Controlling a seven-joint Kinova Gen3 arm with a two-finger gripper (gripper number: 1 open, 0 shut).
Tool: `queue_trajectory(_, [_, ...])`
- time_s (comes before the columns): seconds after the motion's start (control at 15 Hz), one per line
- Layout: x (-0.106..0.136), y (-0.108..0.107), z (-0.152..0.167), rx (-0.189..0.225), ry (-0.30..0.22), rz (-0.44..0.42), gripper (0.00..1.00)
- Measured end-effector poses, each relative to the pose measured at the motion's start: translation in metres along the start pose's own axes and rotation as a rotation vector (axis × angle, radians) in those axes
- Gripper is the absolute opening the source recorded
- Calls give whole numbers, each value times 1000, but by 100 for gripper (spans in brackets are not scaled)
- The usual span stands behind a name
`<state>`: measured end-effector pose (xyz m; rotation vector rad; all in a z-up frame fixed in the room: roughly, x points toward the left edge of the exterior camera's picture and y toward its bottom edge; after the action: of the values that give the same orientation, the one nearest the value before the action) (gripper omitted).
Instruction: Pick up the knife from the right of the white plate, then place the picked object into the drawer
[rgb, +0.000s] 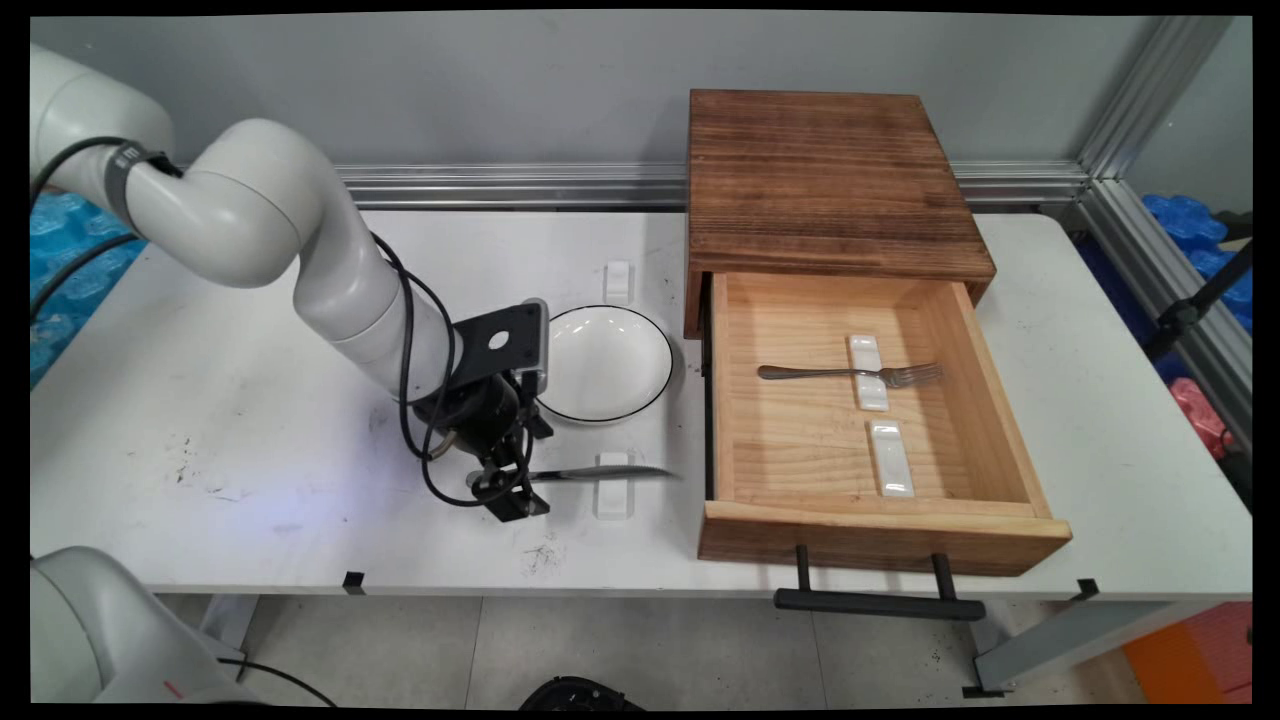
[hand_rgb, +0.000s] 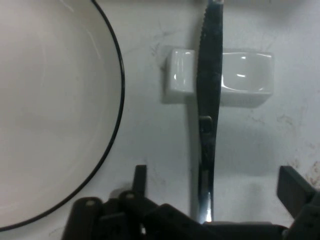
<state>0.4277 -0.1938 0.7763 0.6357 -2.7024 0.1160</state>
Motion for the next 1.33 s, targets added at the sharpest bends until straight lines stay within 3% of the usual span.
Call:
queue_trajectory(0.07, [0,0,1,1,1,-1,100])
queue_trajectory(0.13, [0,0,1,3,2,-2,0])
queue_trajectory(0.93, [-5,-3,5,20,0,2,0])
queue_trajectory(1.33, [-2,0,-8,22,6,19,0])
